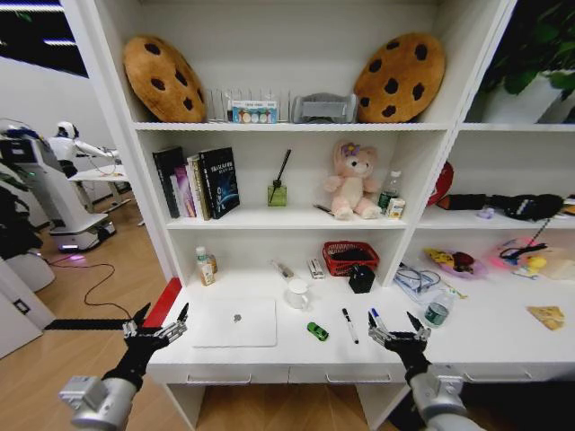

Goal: Organize the objects on the table.

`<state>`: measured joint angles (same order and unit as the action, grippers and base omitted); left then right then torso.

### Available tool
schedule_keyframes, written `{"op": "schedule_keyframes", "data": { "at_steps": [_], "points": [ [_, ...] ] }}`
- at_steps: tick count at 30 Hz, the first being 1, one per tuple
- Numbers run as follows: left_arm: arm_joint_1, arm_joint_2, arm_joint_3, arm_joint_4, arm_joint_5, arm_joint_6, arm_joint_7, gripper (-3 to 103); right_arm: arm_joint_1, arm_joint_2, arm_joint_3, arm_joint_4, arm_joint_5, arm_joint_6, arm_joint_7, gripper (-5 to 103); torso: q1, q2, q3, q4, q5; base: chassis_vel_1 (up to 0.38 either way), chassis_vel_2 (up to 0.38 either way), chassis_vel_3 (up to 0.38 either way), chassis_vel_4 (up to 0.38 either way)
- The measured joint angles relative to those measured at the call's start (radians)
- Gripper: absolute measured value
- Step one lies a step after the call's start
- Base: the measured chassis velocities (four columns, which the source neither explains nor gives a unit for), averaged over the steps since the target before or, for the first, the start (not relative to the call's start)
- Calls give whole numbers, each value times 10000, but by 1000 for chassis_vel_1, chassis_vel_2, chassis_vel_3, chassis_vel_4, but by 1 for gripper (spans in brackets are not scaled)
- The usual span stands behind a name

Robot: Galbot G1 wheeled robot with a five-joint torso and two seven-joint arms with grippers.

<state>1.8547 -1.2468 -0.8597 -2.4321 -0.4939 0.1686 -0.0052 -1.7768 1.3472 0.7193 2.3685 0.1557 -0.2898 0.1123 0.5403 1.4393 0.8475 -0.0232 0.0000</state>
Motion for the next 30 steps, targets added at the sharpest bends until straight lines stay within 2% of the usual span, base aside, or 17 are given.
{"op": "schedule_keyframes", "data": {
  "at_steps": [14,26,30],
  "points": [
    [-12,17,8,25,-20,9,-22,100,261,-211,79,-245,214,-257,-165,100,0,0,0,0,-1,-21,-18,26,15],
    [-18,23,17,35,-31,10,-27,100,402,-303,4,-558,349,-129,-278,100,-1,0,1,-1,-2,-178,-199,197,178],
    [-17,23,20,36,-35,11,-25,100,513,-520,-335,-652,649,-96,-586,100,1,-2,2,3,11,-132,-208,200,197]
  ]
}}
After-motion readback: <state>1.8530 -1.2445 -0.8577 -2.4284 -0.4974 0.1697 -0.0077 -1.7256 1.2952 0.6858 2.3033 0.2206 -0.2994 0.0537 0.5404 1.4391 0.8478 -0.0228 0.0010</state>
